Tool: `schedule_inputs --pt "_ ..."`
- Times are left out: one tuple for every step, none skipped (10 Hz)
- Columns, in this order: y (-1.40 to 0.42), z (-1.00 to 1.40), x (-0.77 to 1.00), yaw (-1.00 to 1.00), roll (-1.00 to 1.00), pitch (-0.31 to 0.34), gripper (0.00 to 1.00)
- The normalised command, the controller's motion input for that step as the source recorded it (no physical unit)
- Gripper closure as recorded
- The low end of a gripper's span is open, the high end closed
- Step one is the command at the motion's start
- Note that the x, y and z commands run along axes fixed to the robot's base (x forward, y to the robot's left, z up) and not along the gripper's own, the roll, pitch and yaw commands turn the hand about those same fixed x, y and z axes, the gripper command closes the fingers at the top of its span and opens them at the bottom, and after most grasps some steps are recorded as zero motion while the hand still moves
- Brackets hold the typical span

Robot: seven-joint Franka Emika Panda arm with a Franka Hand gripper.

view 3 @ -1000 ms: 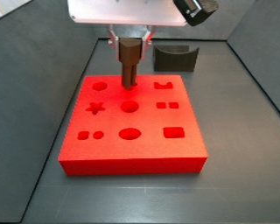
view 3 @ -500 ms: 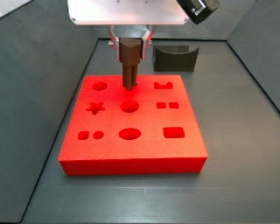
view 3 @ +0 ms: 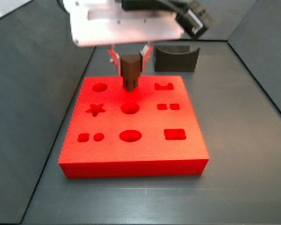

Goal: Pick up the 3 prong object. Move up. Move to above the board. Insert the 3 prong object.
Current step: Insert the 3 prong object.

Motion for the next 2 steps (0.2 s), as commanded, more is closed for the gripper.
schedule_inputs --pt "0.0 0.0 -0.03 0.0 0.0 -0.001 1.0" --pt "0.0 0.0 0.0 0.0 0.0 0.0 1.0"
